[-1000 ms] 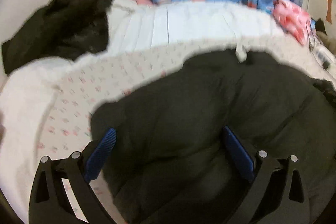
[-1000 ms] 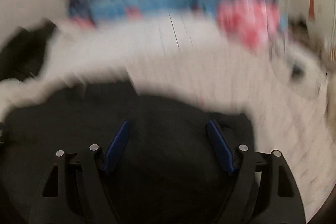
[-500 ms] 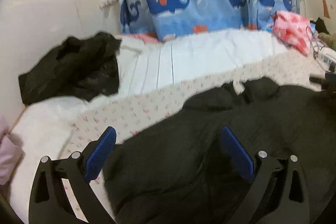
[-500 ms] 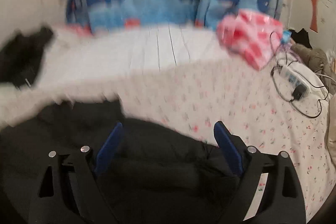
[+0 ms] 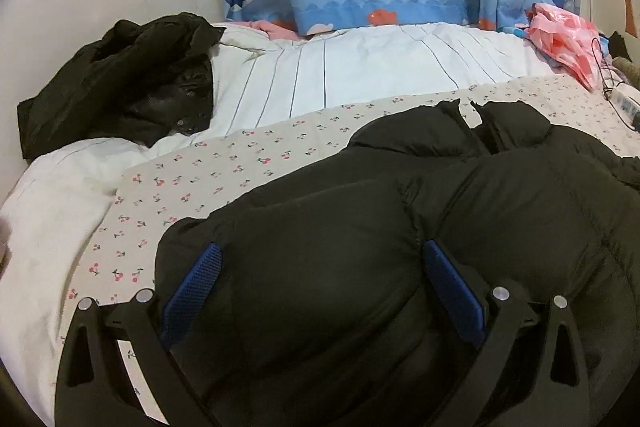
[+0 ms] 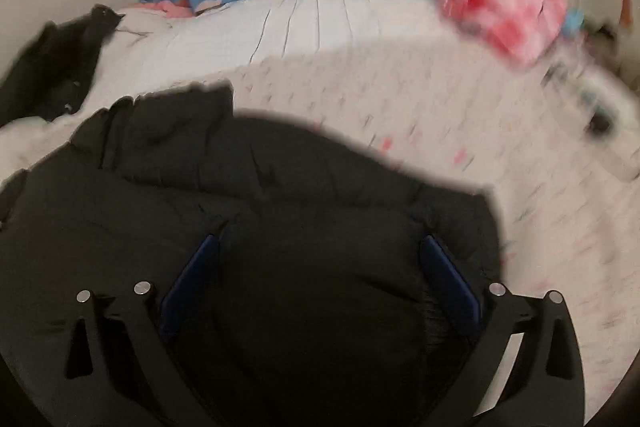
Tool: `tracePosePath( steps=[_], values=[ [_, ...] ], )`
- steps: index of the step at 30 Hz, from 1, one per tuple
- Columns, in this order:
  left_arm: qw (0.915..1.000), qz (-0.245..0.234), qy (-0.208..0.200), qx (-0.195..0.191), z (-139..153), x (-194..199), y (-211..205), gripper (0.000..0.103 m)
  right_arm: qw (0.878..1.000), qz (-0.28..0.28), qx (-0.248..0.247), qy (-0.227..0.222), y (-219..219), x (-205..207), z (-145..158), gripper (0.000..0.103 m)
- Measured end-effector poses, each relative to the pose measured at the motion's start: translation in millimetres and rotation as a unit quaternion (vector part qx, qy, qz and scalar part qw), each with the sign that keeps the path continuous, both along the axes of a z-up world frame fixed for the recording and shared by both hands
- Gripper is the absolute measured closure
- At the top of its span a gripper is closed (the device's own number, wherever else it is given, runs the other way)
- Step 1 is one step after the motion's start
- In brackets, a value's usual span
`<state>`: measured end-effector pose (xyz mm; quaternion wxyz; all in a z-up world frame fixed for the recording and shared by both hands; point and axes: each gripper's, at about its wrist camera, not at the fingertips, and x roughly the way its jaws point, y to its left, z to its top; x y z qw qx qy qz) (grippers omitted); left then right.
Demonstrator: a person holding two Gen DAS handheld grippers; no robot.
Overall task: Fold large clothes
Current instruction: 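Press the folded jacket flat with both tools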
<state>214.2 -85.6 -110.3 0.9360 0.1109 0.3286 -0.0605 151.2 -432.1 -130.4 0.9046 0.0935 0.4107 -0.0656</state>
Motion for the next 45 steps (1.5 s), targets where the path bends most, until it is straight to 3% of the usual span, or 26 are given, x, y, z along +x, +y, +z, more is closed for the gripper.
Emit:
tracePosePath(
  steps=[4, 9, 11, 13, 15, 18, 20, 23, 27, 30, 31, 32, 35, 39, 42, 45],
  values=[
    [1.0000, 0.002, 0.005, 0.001, -4, 2, 0, 0.006, 0.999, 0.007, -0.040, 0.007, 12, -5, 13, 0.007],
    [0.9999, -0.001, 0.008, 0.007, -3, -1, -1, 0.006, 1.000, 0.002, -0.018, 0.021, 5, -8, 10, 0.007],
    [0.9996, -0.004, -0.025, 0.011, 10, -11, -2, 0.006, 1.000, 0.011, -0.017, -0.018, 12, -23, 31, 0.007],
    [0.9983, -0.017, -0.056, -0.002, 25, -17, -3, 0.006, 0.997, 0.021, -0.057, -0.044, 22, -30, 44, 0.007],
    [0.9968, -0.021, -0.069, -0.036, 40, -13, -4, 0.006, 0.995, 0.022, -0.092, -0.039, 22, -22, 44, 0.007],
    [0.9982, -0.018, -0.010, -0.056, 30, 17, -8, 0.006, 0.997, 0.008, -0.072, 0.017, -1, 6, 10, 0.007],
    [0.9962, -0.013, 0.061, -0.061, 2, 43, -11, 0.006, 0.999, 0.001, -0.036, 0.025, -10, 13, -2, 0.007],
    [0.9950, -0.005, 0.081, -0.058, -5, 49, -12, 0.006, 0.998, 0.003, -0.044, 0.049, -3, 15, 9, 0.007],
    [0.9975, -0.016, 0.062, -0.031, -7, 37, -16, 0.006, 0.999, -0.008, -0.048, -0.020, -7, 13, 40, 0.007],
    [0.9973, -0.013, 0.061, -0.038, -9, 36, -13, 0.006, 0.998, -0.029, -0.050, 0.037, -26, 39, 4, 0.007],
    [0.9973, -0.015, 0.059, -0.042, -9, 35, -13, 0.006, 0.998, -0.026, -0.017, 0.048, -35, 44, -15, 0.007],
    [0.9973, -0.015, 0.056, -0.043, -7, 33, -12, 0.006, 0.998, -0.033, 0.003, 0.044, -41, 45, -20, 0.006],
    [0.9977, -0.016, 0.051, -0.041, -9, 32, -12, 0.006, 0.998, -0.033, -0.026, 0.045, -35, 45, -21, 0.006],
    [0.9975, -0.016, 0.052, -0.044, -10, 32, -11, 0.006, 0.998, -0.032, -0.017, 0.047, -37, 44, -24, 0.006],
    [0.9990, -0.005, 0.033, -0.030, -2, 23, -11, 0.006, 0.997, -0.028, -0.014, 0.068, -35, 42, -13, 0.007],
    [0.9997, -0.020, -0.001, -0.012, 19, -4, -10, 0.006, 1.000, -0.016, -0.013, 0.016, -26, 4, 26, 0.007]
  ],
)
